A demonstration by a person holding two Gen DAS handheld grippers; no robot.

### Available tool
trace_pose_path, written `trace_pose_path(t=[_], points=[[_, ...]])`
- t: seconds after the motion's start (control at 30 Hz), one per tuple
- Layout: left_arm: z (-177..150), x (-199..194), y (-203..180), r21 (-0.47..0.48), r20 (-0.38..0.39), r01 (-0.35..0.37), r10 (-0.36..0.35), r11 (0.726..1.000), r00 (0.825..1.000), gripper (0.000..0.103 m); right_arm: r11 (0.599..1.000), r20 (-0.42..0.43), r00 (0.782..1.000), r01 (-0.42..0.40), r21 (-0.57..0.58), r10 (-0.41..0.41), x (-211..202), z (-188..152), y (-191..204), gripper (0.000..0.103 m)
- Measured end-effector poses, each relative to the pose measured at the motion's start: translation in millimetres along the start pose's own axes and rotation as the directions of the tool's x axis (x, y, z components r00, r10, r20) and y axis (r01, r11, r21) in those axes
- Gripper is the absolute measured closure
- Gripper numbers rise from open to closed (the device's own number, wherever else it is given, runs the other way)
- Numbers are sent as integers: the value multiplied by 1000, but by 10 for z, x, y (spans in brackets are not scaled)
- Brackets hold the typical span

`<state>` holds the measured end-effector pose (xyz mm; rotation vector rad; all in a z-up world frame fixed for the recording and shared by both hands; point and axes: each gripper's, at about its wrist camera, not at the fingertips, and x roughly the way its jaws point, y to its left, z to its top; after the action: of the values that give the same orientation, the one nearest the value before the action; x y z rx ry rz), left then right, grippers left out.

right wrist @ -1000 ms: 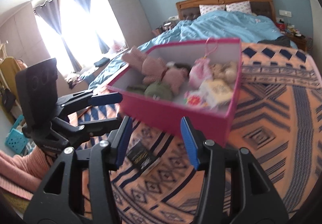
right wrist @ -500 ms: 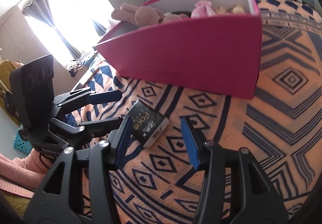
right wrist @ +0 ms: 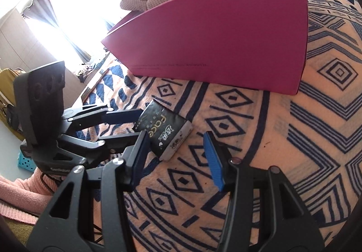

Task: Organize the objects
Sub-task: 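Reach the right gripper to the black 'Face' tissue pack and grasp it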

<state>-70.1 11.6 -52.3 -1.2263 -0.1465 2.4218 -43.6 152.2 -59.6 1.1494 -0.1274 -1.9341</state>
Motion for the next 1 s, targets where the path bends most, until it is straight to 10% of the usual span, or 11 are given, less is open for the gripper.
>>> trace_pose_path(t=[1.0], points=[[5, 85, -185, -19, -44, 72, -73, 997, 996, 67, 999, 5, 1000, 20, 37, -20, -81, -18, -167, 65]])
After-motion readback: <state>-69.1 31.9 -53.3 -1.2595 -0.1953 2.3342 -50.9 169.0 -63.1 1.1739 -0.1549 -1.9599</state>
